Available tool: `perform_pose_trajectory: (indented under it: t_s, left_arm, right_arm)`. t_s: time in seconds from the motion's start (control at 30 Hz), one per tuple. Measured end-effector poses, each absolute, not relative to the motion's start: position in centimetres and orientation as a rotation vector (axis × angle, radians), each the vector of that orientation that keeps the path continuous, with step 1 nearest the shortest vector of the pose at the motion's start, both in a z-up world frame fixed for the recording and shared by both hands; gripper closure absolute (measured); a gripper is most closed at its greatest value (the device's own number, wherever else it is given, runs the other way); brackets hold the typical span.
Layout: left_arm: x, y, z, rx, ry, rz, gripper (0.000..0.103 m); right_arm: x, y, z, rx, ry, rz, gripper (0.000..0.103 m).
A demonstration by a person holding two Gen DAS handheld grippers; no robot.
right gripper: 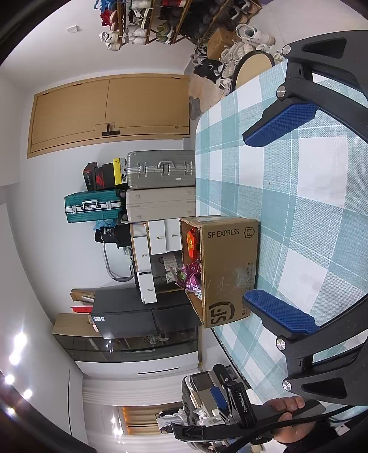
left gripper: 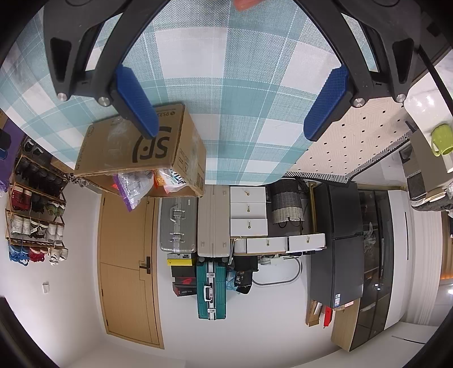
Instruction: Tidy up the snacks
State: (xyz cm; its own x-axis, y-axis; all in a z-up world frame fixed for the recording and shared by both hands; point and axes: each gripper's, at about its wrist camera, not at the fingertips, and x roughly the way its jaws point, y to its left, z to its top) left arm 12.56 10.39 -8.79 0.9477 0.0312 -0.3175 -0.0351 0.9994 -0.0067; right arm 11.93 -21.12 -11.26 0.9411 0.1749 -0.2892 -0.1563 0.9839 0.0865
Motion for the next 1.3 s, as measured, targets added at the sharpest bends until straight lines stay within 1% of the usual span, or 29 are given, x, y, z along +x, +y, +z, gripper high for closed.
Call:
perform_pose_trajectory:
  t_s: [1.3]
  left_arm:
    - [12.91, 10.22, -9.17, -0.008, 0.319, 0.037, 0.001]
  right_arm:
    - [11.94, -21.39, -11.59, 0.064, 0.305, 0.168, 0.000]
